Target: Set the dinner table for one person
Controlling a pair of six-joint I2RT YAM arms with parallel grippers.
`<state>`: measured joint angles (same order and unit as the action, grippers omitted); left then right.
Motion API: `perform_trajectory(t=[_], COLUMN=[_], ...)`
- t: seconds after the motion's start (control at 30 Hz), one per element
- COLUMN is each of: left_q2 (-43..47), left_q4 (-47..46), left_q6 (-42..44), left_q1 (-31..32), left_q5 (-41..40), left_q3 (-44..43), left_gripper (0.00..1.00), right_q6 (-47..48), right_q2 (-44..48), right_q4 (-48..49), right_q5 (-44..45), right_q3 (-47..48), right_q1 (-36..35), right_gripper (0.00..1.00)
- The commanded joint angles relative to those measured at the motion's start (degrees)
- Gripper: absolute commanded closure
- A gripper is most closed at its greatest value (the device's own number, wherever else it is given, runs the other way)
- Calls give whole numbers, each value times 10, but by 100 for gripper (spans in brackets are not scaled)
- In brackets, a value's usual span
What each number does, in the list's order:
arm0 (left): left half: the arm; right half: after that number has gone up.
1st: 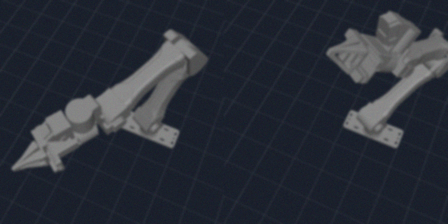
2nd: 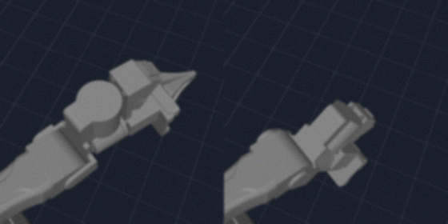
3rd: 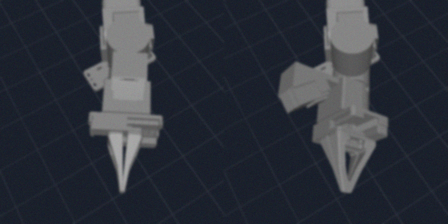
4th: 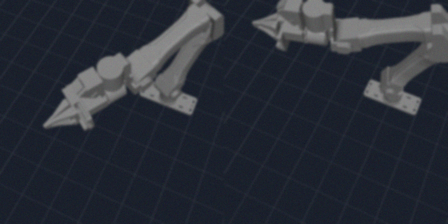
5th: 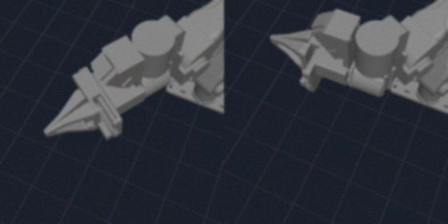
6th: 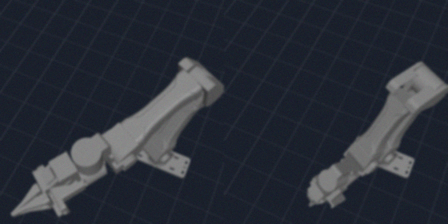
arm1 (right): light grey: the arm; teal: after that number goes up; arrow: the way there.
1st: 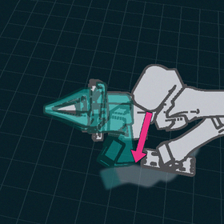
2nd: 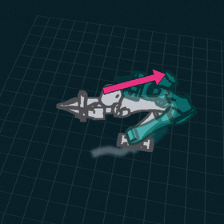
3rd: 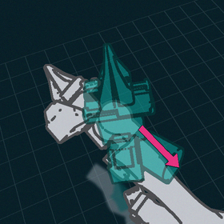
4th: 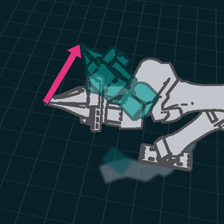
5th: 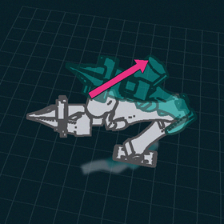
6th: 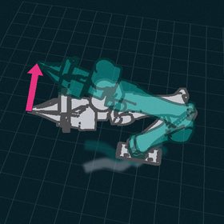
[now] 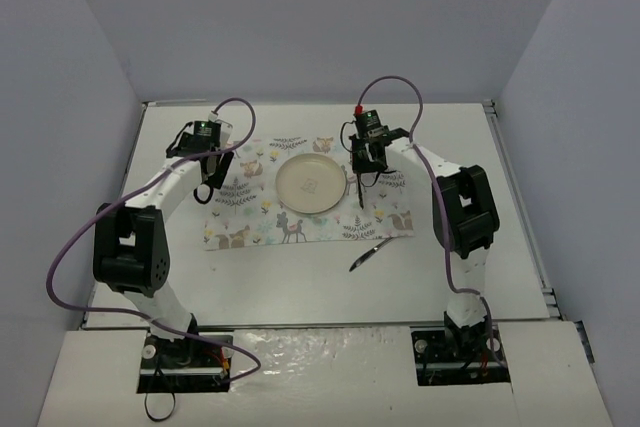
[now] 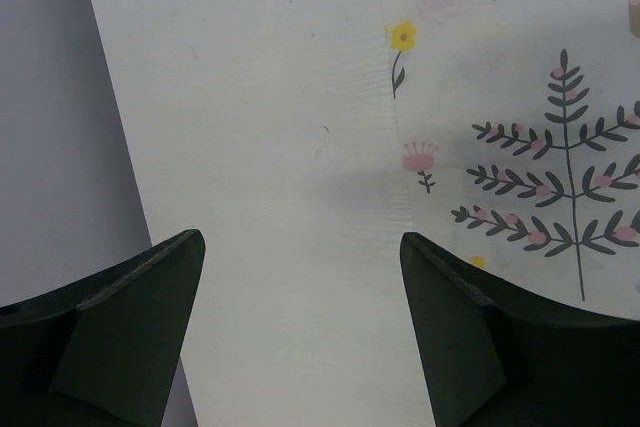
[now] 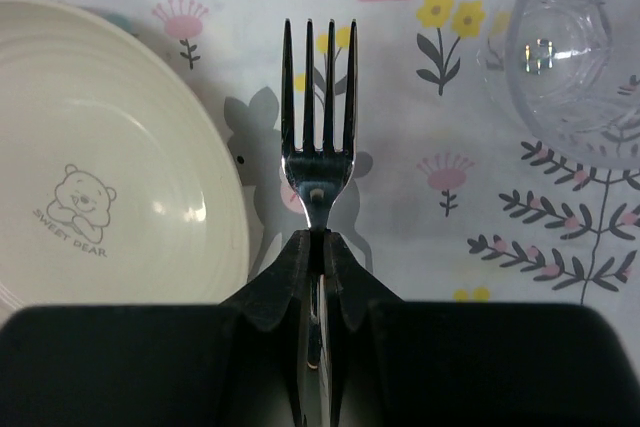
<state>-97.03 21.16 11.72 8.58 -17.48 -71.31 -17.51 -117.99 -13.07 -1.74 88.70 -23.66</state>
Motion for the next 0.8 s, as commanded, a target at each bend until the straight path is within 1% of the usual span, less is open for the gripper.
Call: perform_trajectory(t=[0.0, 0.27, 0.43, 0.47, 0.5, 0.6, 0.67, 0.7, 0.77], left_q2=[5, -7, -13, -14, -14, -14, -16, -17, -17], left_q4=[-13, -15, -15, -15, -14, -14, -11, -10, -10], left_q6=[-4, -4, -3, -2, -2, -1, 0, 0, 0], left_q1=[-6, -6, -6, -6, -7, -7, -6, -6, -6], left_q5=[-8, -2, -1, -1, -1, 1, 1, 1, 3], left_q3=[-16, -18, -23, -23, -24, -26, -28, -30, -32], left_gripper=[23, 23, 23, 23, 23, 23, 23, 23, 23], right_q6=[-12, -13, -10, -9, -6, 12, 17, 20, 26], right_q2=[-19, -41, -44, -42, -39, -27, -14, -9, 0], right_q4=[37, 55, 62, 62, 63, 71, 75, 76, 79], right_q5=[27, 34, 24, 29, 31, 35, 34, 34, 33], right_q3=[23, 24, 16, 15, 13, 3, -3, -5, -7], right_q1=[4, 16, 18, 18, 17, 14, 12, 11, 9], right_gripper=[100, 100, 99, 93, 82, 43, 28, 24, 24])
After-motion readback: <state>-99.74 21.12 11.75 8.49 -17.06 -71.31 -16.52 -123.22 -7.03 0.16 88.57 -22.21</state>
